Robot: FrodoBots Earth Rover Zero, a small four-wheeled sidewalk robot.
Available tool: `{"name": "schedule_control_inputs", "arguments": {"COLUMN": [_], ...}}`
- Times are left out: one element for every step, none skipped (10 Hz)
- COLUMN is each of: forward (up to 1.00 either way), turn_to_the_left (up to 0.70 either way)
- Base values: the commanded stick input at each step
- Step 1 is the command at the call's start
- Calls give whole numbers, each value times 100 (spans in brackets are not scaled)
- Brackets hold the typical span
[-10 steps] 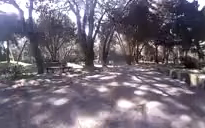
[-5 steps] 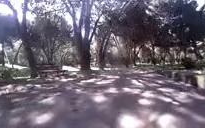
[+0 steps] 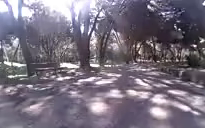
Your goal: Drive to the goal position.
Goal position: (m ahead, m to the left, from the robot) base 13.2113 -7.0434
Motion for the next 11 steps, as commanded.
{"name": "schedule_control_inputs", "arguments": {"forward": [85,85,85,85,85,85,85,85,85,85,85], "turn_to_the_left": [-28,-34,-34,-17,0,0,0,0,0,0,0]}}
